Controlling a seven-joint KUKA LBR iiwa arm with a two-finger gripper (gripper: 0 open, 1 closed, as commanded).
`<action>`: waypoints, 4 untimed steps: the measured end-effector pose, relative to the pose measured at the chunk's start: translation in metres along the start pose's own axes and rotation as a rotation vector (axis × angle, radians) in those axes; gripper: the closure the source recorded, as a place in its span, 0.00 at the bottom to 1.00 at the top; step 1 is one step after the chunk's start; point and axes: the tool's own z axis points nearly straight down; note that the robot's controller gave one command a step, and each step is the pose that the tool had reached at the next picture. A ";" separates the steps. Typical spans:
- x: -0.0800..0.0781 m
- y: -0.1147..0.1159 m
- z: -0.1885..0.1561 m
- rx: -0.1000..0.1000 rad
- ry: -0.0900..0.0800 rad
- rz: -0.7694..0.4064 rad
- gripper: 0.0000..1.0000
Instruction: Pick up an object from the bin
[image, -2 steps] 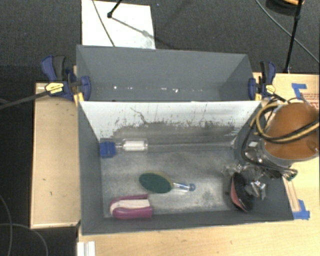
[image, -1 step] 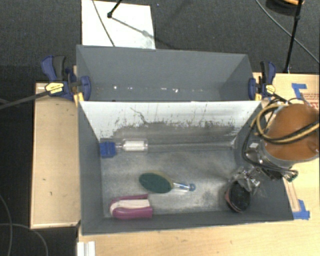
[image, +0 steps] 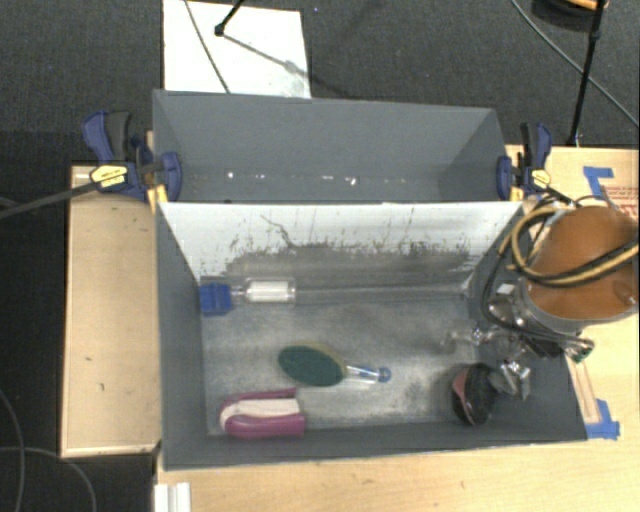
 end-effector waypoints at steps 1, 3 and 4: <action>0.017 0.046 0.004 0.003 0.007 -0.176 0.00; -0.009 0.020 -0.108 0.007 0.008 -0.201 1.00; -0.030 0.004 -0.176 0.007 0.008 -0.154 1.00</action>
Offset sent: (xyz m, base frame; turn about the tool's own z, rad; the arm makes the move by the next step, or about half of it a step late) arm -0.0443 0.0228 -0.0053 -0.1751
